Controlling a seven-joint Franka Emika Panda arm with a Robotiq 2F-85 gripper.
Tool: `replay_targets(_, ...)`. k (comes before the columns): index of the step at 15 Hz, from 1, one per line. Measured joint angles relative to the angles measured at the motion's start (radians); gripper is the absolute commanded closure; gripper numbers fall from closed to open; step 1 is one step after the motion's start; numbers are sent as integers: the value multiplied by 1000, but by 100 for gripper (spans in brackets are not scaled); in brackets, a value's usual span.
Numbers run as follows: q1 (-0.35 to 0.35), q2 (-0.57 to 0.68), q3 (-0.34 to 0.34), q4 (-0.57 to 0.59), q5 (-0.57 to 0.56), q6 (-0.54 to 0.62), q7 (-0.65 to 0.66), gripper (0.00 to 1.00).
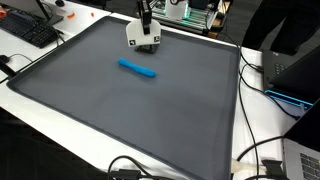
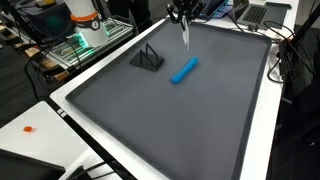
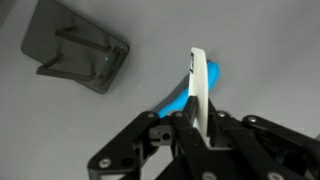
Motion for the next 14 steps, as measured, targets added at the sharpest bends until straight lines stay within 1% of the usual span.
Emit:
replay_targets(4,21,99,1,110,-60,-33,-150,98)
replay_targets(7,34,162,1,172,-100,-54,-258,98)
replay_targets(14,57,248,-9,248,-141,-91,-468,98)
